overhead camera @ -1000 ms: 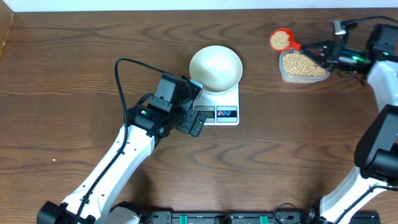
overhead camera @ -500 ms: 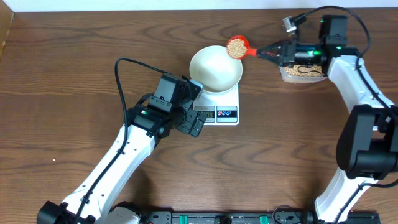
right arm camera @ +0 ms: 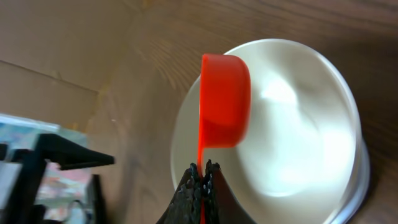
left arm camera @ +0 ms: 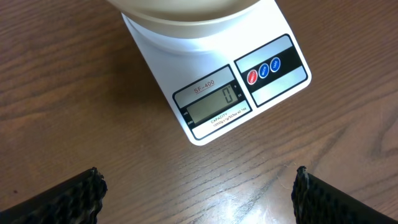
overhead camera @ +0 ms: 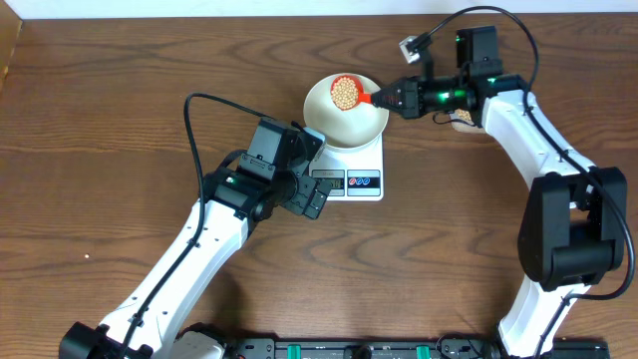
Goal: Scoop item into bowl and weigh 50g on scale
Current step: 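Carry the filled scoop with the right gripper over the white bowl, then tip the scoop with the right gripper to pour soybeans into the bowl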
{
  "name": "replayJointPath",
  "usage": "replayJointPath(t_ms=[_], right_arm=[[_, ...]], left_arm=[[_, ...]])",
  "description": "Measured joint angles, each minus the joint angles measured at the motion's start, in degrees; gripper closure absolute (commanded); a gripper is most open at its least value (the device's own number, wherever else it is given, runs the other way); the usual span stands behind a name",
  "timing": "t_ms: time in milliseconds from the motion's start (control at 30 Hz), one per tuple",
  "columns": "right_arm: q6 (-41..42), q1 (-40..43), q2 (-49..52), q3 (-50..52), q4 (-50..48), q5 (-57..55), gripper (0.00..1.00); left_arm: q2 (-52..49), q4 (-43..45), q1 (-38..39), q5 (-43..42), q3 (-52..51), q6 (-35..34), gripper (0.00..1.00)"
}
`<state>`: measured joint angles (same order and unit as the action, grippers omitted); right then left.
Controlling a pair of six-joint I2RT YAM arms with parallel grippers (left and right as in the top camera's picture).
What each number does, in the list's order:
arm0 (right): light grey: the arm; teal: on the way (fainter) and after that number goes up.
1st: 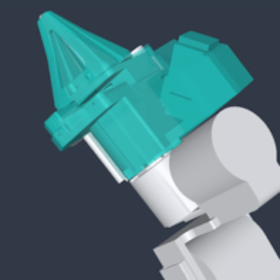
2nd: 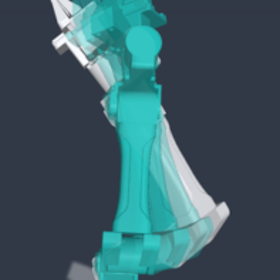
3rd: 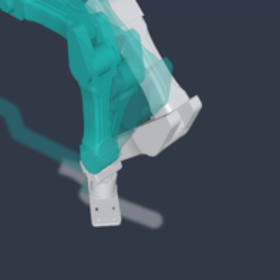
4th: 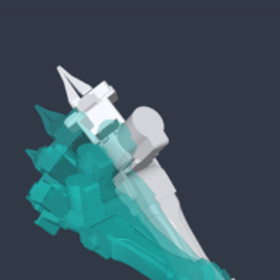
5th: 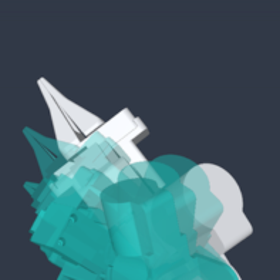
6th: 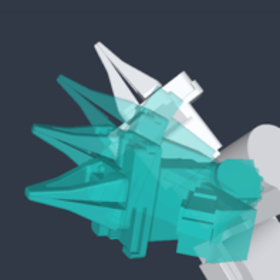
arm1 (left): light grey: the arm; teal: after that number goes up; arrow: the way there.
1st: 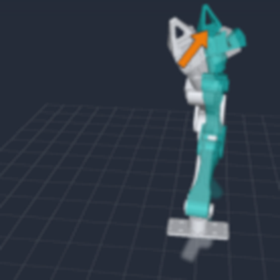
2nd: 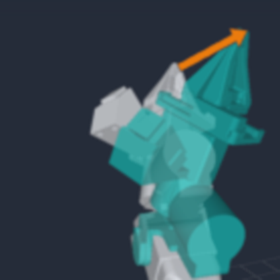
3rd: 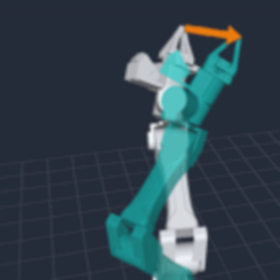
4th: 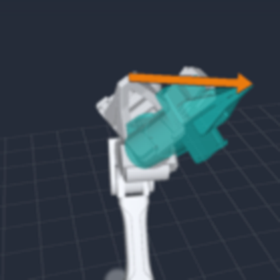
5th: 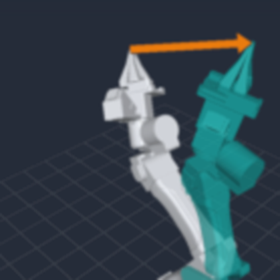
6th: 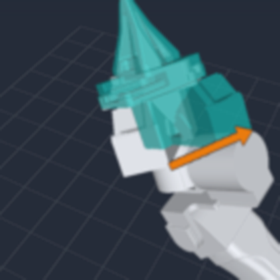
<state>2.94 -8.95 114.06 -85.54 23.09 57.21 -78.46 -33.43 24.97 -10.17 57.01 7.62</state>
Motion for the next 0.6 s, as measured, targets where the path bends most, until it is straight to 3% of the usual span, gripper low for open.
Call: replayJointPath(t_ms=[400,600], right_arm=[[-14.0,-4.1,0.0,0.0,0.0,-12.8,0.99],[-21.3,-7.5,-2.9,0.0,0.6,-27.8,0.99]], left_arm=[[0.0,0.0,0.0,0.0,0.0,0.0,0.02],[0.0,0.0,0.0,0.0,0.0,0.0,0.02]])
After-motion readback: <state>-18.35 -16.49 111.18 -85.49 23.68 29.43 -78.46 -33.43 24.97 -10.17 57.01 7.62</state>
